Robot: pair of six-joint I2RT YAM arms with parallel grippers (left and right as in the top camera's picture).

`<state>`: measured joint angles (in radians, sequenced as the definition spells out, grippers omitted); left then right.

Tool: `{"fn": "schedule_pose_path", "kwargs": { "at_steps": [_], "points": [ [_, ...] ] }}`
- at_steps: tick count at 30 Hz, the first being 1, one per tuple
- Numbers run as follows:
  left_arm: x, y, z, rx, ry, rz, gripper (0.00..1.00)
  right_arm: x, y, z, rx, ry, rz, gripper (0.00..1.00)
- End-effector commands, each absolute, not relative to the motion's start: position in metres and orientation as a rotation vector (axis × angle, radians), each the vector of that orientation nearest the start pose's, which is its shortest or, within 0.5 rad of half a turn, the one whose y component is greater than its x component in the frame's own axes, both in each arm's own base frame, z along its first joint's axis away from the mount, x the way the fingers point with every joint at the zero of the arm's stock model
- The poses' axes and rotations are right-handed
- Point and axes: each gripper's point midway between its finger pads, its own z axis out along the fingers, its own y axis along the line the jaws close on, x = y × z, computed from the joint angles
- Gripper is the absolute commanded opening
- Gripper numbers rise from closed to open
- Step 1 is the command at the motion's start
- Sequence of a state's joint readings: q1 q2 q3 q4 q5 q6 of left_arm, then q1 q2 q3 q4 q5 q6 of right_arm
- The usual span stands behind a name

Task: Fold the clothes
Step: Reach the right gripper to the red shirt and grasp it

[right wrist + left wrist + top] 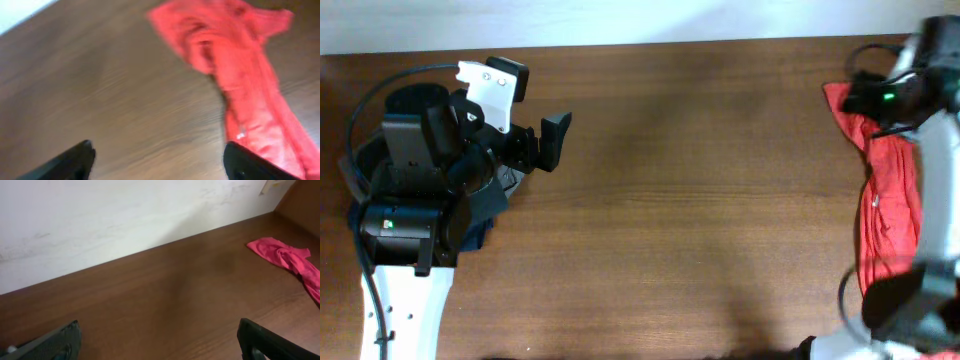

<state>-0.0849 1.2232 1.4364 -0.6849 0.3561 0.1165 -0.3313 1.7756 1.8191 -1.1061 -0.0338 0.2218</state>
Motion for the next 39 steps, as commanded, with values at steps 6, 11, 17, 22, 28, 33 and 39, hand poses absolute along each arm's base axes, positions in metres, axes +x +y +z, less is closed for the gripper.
{"fn": "schedule_pose_path", "kwargs": {
  "at_steps": [6,11,17,22,28,33,39],
  "points": [
    [0.364,-0.095,0.387,0.445,1.902,-0.342,0.99,0.43,-0.227,0.132,1.027,2.548,0.016,0.81],
    [0.368,-0.095,0.387,0.445,1.893,-0.34,0.99,0.455,-0.243,0.091,1.017,2.53,0.012,0.82],
    [0.374,-0.096,0.378,0.444,1.919,-0.345,0.99,0.478,-0.25,0.042,0.972,2.535,0.043,0.73],
    [0.376,-0.096,0.376,0.444,1.926,-0.346,0.99,0.484,-0.252,0.042,0.959,2.513,0.044,0.42],
    [0.376,-0.096,0.376,0.444,1.926,-0.346,0.99,0.486,-0.233,0.059,0.92,2.513,0.179,0.06],
    [0.377,-0.096,0.377,0.444,1.919,-0.345,0.99,0.497,-0.191,0.143,0.671,2.429,0.317,0.04],
    [0.382,-0.082,0.376,0.387,1.936,-0.254,0.99,0.496,-0.087,0.252,0.275,2.319,0.42,0.04]
  ]
}}
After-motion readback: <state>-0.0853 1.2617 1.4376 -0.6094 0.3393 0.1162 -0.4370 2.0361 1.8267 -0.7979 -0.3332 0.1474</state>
